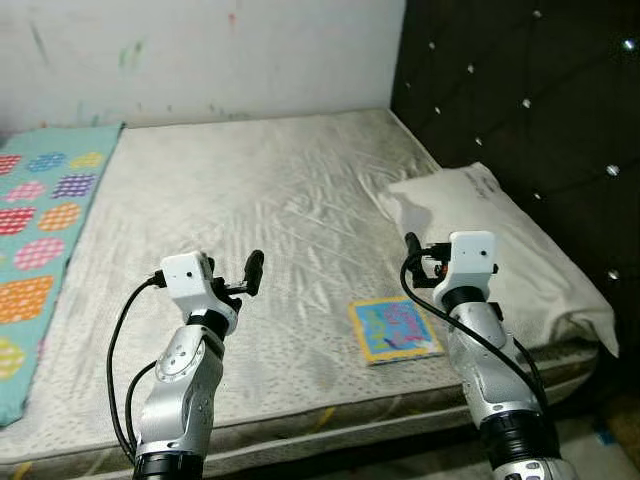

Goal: Clean up the room

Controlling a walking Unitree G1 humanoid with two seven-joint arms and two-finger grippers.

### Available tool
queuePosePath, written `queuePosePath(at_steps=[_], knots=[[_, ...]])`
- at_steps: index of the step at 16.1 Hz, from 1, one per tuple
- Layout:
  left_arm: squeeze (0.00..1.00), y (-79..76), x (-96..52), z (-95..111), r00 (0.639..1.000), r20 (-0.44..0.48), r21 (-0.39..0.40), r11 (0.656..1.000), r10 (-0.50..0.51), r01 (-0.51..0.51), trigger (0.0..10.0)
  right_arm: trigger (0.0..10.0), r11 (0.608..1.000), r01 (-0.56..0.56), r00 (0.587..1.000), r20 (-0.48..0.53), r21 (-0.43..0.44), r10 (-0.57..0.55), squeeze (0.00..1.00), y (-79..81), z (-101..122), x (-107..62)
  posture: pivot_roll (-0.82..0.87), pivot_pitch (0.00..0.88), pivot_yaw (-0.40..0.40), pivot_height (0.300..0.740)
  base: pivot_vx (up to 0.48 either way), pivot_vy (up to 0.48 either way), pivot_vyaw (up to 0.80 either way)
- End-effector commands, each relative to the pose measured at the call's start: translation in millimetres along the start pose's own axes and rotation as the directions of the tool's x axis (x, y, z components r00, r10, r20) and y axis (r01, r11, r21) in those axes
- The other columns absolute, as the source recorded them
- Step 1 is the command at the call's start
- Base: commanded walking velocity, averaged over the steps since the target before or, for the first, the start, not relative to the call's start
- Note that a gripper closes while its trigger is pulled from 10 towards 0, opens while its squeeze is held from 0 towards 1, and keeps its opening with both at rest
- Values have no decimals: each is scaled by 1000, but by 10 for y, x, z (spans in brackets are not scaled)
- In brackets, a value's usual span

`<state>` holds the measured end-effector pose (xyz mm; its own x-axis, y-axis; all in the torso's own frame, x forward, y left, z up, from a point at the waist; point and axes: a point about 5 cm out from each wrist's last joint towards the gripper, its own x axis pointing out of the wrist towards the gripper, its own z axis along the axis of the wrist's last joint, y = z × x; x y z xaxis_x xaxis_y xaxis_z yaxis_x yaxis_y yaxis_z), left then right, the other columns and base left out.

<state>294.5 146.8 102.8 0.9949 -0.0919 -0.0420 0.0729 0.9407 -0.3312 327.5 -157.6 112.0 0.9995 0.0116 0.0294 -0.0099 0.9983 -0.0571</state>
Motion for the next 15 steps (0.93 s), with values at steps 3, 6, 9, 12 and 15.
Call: queuePosePath(at_steps=[3, 6, 9, 12, 15], knots=[[0, 32, 4, -6, 1000, -13, 8, 1000, 9, -8, 10000, 10000, 1000, -17, 1000, 9, 3, 17, 0, 71, 12, -4, -96, 0, 33, 740, 0, 480, 0], [0, 24, 8, -16, 1000, -20, 6, 1000, 4, -4, 10000, 10000, 1000, -26, 1000, 9, -15, 26, 0, 73, 6, -12, -96, 0, 30, 740, 0, 480, 0], [0, 29, 7, -22, 1000, -25, 10, 1000, 13, -13, 10000, 10000, 999, -34, 999, 9, -27, 34, 0, 91, 7, -8, -96, 0, 29, 740, 0, 480, 0], [0, 24, 6, -29, 1000, -24, 10, 1000, 14, -13, 10000, 10000, 998, -45, 999, 5, -33, 46, 0, 113, -5, -9, -93, 0, 26, 740, 0, 480, 0], [0, 9, 5, -37, 1000, -26, 17, 1000, 4, -4, 10000, 10000, 997, -56, 998, 5, -50, 57, 0, 126, -3, -11, -93, 0, 26, 740, 0, 480, 0]])
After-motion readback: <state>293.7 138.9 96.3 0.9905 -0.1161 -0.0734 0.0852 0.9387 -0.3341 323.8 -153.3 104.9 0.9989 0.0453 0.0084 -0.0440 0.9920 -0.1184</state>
